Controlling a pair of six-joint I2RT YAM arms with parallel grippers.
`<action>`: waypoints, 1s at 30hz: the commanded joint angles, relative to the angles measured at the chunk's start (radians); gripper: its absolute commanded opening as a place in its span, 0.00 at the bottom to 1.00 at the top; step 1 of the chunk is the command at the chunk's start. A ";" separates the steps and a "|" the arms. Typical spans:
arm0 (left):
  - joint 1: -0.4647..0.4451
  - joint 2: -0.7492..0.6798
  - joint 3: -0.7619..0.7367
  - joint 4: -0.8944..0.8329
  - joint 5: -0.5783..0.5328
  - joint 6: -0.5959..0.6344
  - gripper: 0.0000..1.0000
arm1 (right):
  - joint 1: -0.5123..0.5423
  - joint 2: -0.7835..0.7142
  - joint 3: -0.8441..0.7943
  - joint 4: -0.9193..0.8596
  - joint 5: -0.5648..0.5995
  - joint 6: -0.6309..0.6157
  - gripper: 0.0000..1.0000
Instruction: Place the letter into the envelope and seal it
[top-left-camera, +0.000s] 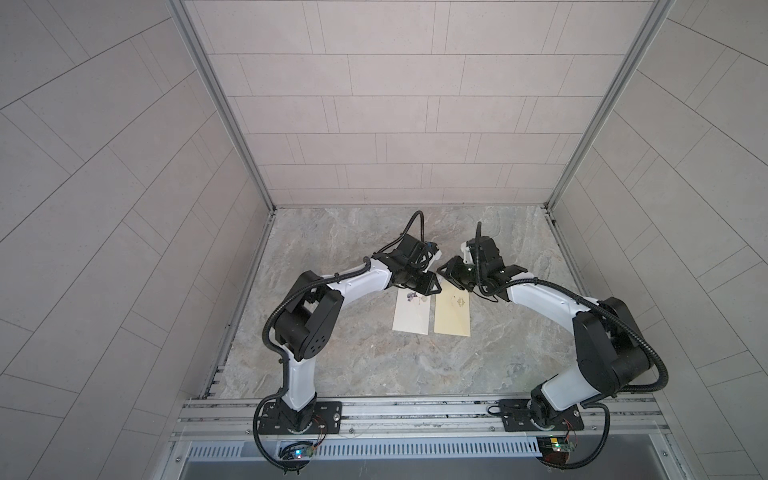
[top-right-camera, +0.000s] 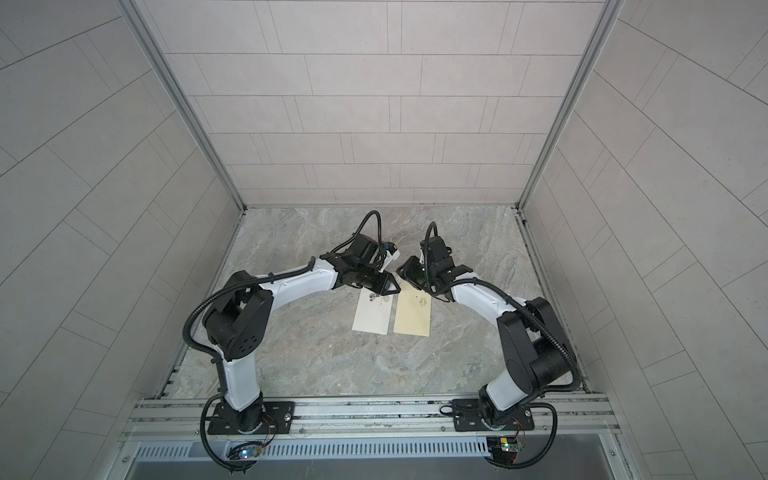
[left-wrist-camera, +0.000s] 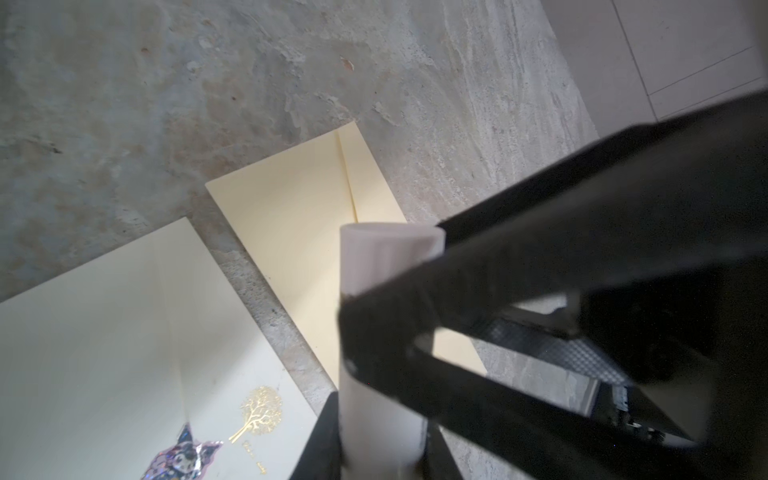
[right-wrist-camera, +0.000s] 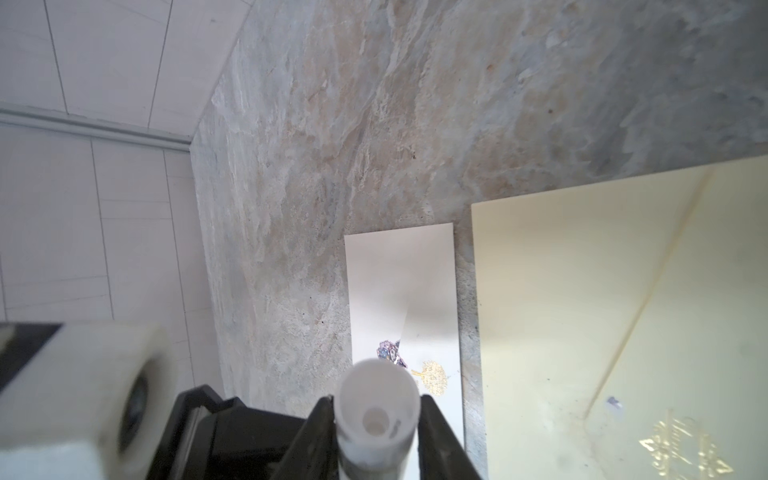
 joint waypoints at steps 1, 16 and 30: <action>-0.001 -0.061 -0.047 -0.002 -0.036 0.094 0.00 | -0.031 -0.023 0.025 -0.066 -0.068 -0.066 0.50; -0.028 -0.162 -0.164 -0.001 -0.040 0.199 0.00 | -0.052 0.119 0.144 -0.229 -0.333 -0.288 0.49; 0.019 -0.124 -0.096 0.029 0.095 0.024 0.00 | -0.037 0.117 0.093 -0.156 -0.318 -0.229 0.06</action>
